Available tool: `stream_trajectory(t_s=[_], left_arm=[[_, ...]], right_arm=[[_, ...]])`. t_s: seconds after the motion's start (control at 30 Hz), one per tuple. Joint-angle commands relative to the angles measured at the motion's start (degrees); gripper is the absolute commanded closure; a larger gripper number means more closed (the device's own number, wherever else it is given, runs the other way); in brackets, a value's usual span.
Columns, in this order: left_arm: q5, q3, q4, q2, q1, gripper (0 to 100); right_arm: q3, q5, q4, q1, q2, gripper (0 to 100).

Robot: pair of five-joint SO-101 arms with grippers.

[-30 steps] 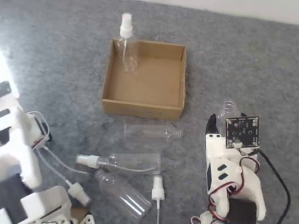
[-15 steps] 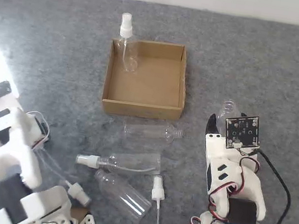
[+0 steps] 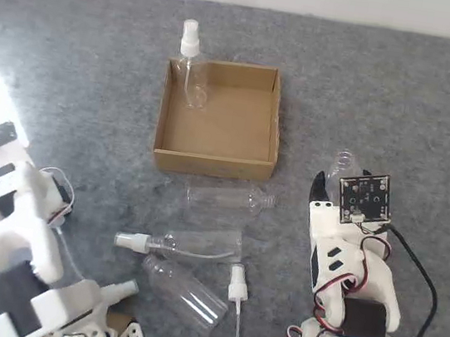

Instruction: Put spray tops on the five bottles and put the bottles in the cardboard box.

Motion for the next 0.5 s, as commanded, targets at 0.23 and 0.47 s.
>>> stream_trajectory(t_s=[0.23,0.47], left_arm=[[0.5,-7.9,-0.3,0.0,-0.6,99],[1.7,-9.5,-0.2,-0.1,-0.7,99]], right_arm=[[0.4,0.2,-1.7,-0.9,-1.3,88.5],[1.1,0.2,-1.7,-3.2,-1.4,88.7]])
